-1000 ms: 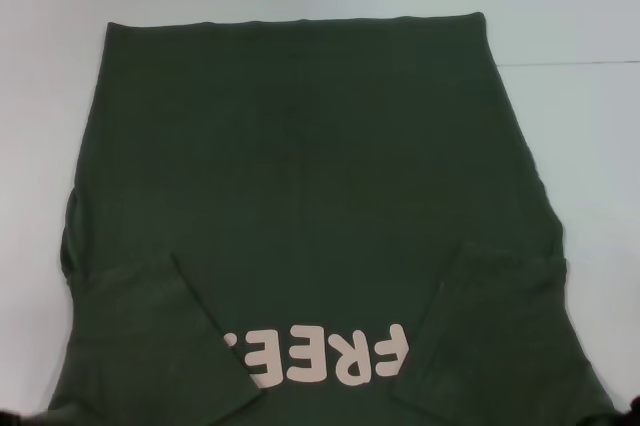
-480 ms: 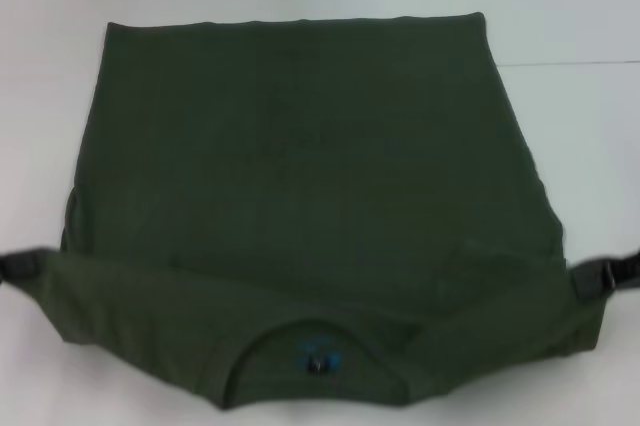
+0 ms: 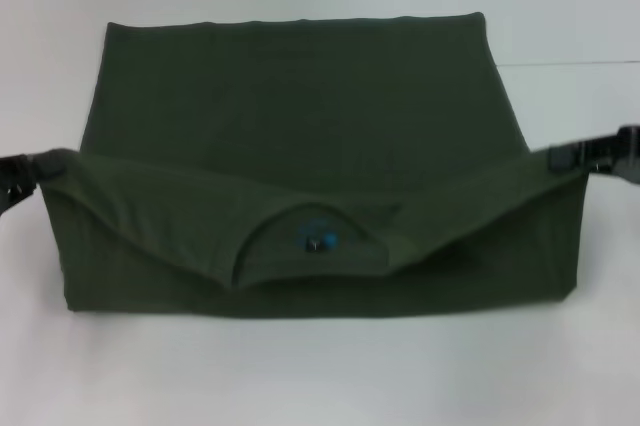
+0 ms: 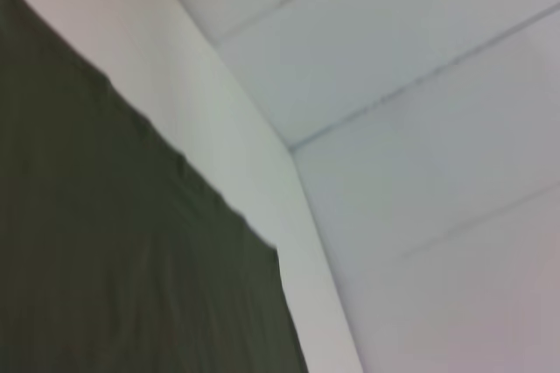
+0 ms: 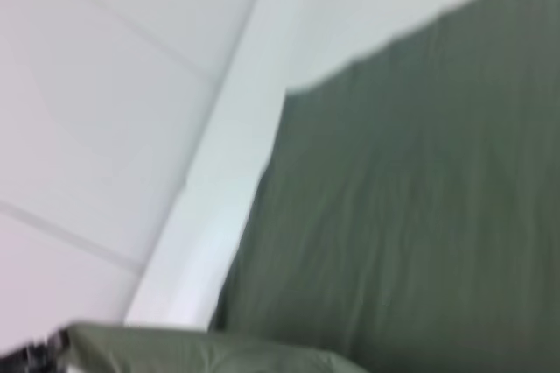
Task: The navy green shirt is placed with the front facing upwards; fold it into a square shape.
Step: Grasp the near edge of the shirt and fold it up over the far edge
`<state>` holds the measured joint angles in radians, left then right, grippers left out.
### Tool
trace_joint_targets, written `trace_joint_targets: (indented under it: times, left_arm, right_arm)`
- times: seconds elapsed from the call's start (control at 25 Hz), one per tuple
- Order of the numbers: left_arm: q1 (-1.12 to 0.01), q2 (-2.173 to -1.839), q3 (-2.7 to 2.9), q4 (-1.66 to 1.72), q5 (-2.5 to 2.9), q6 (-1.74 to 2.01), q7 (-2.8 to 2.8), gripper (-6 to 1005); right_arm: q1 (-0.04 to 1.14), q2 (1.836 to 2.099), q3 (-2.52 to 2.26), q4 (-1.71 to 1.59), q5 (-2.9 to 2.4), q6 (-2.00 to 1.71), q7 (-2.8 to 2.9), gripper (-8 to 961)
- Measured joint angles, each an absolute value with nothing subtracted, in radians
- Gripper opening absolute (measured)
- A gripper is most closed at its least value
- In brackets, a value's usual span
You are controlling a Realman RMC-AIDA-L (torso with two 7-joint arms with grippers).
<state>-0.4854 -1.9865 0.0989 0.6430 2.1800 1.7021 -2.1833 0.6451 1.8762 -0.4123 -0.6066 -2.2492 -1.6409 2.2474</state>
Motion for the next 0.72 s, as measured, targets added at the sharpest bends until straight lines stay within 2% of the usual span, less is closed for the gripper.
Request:
trace_joint_targets:
  times: [0.44, 0.72]
  left_arm:
    - [-0.491, -2.049, 0.098, 0.6, 2.104, 1.495, -2.105, 36]
    - [-0.515, -2.066, 0.103, 0.535, 2.062, 1.396, -2.033, 36]
  right_arm:
    - [0.644, 1.92, -0.412, -0.557, -2.107, -1.385, 2.206, 42]
    - [0.65, 1.959, -0.414, -0.556, -2.097, -1.256, 2.163, 41]
